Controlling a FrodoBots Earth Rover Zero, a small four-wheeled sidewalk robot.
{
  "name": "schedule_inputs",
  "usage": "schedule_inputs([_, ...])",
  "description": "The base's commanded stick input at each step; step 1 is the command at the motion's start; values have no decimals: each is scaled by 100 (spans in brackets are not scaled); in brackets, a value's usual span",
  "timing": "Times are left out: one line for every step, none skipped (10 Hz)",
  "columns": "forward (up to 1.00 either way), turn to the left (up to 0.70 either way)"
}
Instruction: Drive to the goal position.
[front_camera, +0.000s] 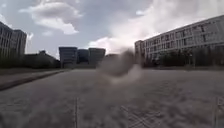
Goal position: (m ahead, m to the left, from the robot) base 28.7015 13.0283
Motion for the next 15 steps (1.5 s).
schedule_inputs([70, 0])
schedule_inputs([70, 0])
schedule_inputs([79, 0])
schedule_inputs([85, 0])
schedule_inputs([95, 0])
schedule_inputs([100, 0])
schedule_inputs([100, 0])
schedule_inputs([100, 0])
schedule_inputs([100, 0])
schedule_inputs([100, 5])
schedule_inputs([100, 27])
schedule_inputs([100, 34])
schedule_inputs([100, 19])
schedule_inputs([100, 0])
schedule_inputs([100, 0])
